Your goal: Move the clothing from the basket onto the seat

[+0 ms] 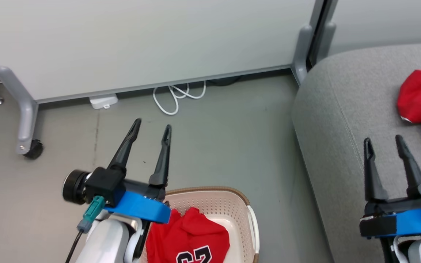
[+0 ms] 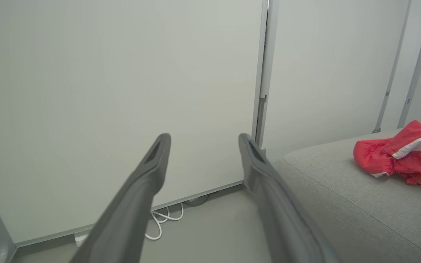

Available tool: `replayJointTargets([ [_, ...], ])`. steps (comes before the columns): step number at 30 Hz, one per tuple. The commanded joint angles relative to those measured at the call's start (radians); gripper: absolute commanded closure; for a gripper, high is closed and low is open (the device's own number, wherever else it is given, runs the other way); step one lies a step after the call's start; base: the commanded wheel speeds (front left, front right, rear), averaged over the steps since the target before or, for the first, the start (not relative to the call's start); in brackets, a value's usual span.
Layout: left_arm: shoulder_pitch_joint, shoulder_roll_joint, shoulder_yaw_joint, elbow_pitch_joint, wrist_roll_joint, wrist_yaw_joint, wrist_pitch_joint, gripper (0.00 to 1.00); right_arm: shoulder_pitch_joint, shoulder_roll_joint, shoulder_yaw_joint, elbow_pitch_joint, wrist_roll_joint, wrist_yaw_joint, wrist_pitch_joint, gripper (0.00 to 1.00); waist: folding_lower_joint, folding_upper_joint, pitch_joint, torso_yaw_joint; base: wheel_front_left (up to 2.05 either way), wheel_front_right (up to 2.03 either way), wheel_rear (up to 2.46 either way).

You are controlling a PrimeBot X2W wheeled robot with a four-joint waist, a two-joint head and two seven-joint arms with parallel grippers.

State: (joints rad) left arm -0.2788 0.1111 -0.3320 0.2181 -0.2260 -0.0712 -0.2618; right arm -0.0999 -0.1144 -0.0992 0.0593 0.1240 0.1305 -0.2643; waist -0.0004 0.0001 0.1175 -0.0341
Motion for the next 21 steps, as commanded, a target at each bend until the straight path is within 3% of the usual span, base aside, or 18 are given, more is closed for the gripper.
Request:
replayJointTargets([
  [1,0.036,-0.005,0.028,0.000,0.009,-0.009,-0.005,0.00,0.025,0.009,0.013,0.011,0.006,0.001,0.000,0.00,0.0004,-0.0001,-0.042,0.040,0.00,0.00,0.00],
  [11,0.160,-0.033,0.184,0.006,0.035,-0.036,-0.005,0.00,0.076,0.038,0.048,0.081,0.015,0.001,0.000,0.00,0.0004,-0.0001,-0.103,0.064,0.00,0.00,0.00],
  [21,0.214,-0.048,0.250,-0.006,0.060,-0.053,-0.005,0.00,0.086,0.051,0.065,0.120,0.017,0.001,0.000,0.00,0.0004,-0.0001,-0.117,0.070,0.00,0.00,0.00],
])
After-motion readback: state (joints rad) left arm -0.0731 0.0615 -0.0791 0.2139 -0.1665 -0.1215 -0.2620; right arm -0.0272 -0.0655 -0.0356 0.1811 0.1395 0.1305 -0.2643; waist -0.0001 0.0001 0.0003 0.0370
